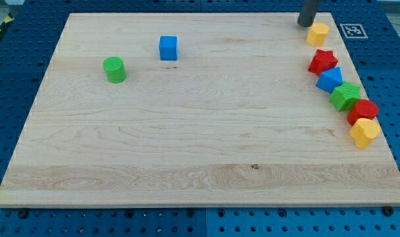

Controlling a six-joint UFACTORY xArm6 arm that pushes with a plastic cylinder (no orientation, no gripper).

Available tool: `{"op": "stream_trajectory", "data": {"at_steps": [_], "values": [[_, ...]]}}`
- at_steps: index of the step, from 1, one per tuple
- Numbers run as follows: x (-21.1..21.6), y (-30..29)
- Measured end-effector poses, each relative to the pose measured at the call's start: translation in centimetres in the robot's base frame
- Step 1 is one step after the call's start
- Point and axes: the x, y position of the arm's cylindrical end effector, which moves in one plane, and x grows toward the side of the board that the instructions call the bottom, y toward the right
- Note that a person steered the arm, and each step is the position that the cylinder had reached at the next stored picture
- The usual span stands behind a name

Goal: Move the yellow hexagon above the red star

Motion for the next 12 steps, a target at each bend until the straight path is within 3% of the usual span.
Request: {"op": "stream_trajectory", "data": {"at_steps": [4,8,12], "values": [[3.7,1.5],[2.9,3.6],[5.0,5.0]]}}
